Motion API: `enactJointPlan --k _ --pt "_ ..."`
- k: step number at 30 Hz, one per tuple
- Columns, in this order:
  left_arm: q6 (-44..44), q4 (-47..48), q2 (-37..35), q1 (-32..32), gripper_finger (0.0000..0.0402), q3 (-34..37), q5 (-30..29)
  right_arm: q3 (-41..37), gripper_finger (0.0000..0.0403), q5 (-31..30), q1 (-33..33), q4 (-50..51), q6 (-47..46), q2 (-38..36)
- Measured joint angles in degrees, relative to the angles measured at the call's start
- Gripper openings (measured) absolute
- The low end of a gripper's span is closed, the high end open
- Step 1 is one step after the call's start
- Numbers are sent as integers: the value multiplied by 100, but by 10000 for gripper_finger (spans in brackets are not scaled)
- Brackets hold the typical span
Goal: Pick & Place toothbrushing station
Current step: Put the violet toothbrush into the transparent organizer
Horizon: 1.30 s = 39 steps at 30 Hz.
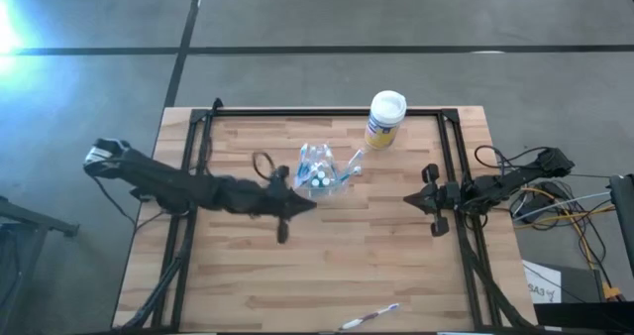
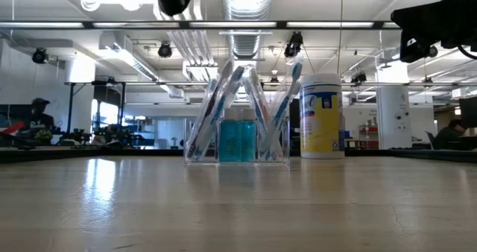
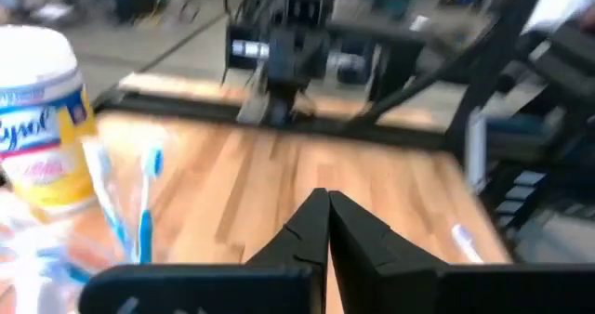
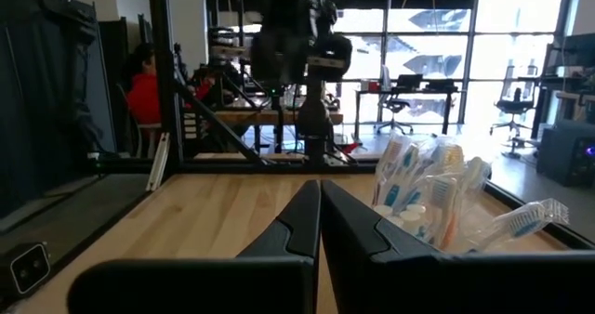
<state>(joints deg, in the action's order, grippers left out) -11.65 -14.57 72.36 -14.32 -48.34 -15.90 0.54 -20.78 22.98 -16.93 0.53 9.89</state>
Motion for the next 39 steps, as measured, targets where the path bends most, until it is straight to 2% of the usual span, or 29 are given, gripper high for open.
enactJointPlan --k 2,5,10,13,17,24,31,36,39 --pt "-115 591 402 -282 12 -581 -443 1 8 0 0 0 -15 0" --pt "-281 1261 1019 -608 7 -1432 -603 0 8 0 0 10 -15 0" --pt "-883 2725 2169 -908 8 -2843 -560 2 8 0 0 194 -15 0" --pt "-974 3256 2917 -1040 24 -3673 -102 2 8 0 0 324 -15 2" --pt "-1251 3495 3968 -1179 55 -4749 531 2 8 -1 0 369 -114 2" --pt "-1538 3743 5686 -1238 127 -6660 1250 2 8 0 0 724 -497 0" --pt "-1860 4873 7216 -1188 205 -8658 1329 3 8 0 0 876 -718 0" --pt "-1958 3939 7342 -1176 228 -8083 1516 0 8 2 0 1115 -1078 11" --pt "-1855 3907 7311 -1185 229 -7935 1342 4 8 24 0 1118 -1189 16"
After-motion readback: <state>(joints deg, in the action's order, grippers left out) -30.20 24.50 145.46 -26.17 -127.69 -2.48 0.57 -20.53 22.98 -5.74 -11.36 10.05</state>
